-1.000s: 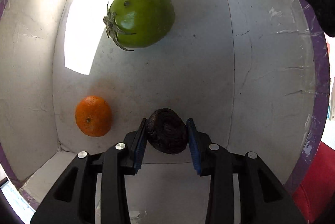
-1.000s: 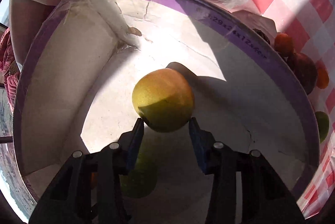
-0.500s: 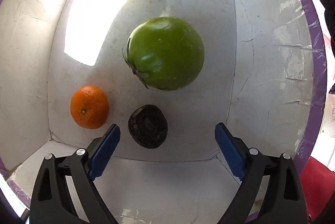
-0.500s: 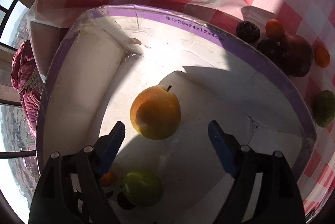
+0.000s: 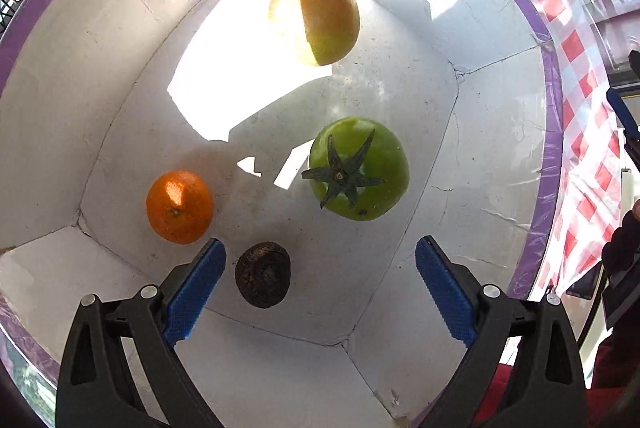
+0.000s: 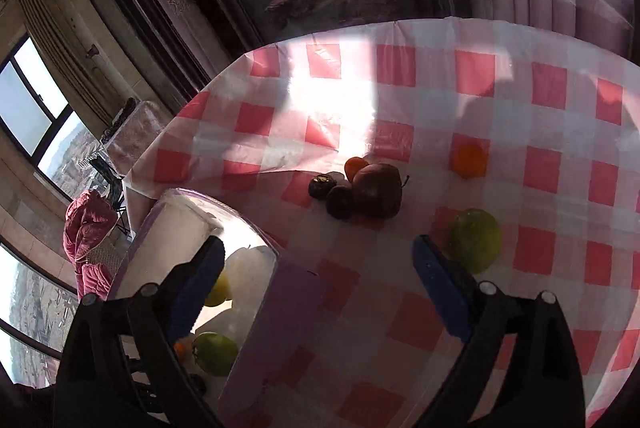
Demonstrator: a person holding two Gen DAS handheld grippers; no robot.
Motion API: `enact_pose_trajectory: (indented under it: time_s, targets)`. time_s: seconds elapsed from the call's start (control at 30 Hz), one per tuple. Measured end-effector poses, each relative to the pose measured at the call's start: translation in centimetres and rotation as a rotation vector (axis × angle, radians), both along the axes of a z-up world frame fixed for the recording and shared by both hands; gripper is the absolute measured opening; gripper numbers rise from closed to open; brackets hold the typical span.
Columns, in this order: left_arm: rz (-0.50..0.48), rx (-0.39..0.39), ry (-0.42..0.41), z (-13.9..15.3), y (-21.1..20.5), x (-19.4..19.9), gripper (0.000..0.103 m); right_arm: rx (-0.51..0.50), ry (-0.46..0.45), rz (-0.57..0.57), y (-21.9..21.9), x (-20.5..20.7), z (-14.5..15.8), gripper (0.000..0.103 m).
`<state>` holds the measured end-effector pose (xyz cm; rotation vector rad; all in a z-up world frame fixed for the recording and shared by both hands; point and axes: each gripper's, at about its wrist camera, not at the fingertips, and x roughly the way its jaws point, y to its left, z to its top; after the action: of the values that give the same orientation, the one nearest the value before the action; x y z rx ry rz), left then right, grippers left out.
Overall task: Organize fruits
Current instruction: 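Grasp a tangerine with the left tool while the right tool grasps a green fruit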
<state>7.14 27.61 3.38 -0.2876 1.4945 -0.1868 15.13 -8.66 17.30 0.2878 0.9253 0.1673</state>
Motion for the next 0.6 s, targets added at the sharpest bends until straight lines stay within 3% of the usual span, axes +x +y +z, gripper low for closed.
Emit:
enact_pose_trajectory:
  time_s: [0.1,0.13,0.3,0.43,0.6]
  targets:
    - [0.040,0.046,-0.174,3.1,-1.1,-0.3,0.093,-0.047,0.123,-0.116,-5.1,0.3,-5.4,0.094]
    - [0.039,0.041,-0.247,5.1,-3.6,-1.0,0.093,-0.062,0.146,-0.126,-6.1,0.6,-6.5,0.092]
    - [0.001,0.011,-0.475,12.2,-10.0,2.1,0.093,-0.167,0.170,-0.027,-6.6,2.7,-11.0,0.088]
    - [-0.024,-0.012,-0.538,14.2,-15.1,3.6,0.093,-0.255,0.164,0.054,-5.4,5.0,-12.9,0.085]
    - [-0.044,0.003,-0.542,13.8,-19.8,5.6,0.093,-0.354,0.150,0.118,-4.1,6.7,-14.6,0.071]
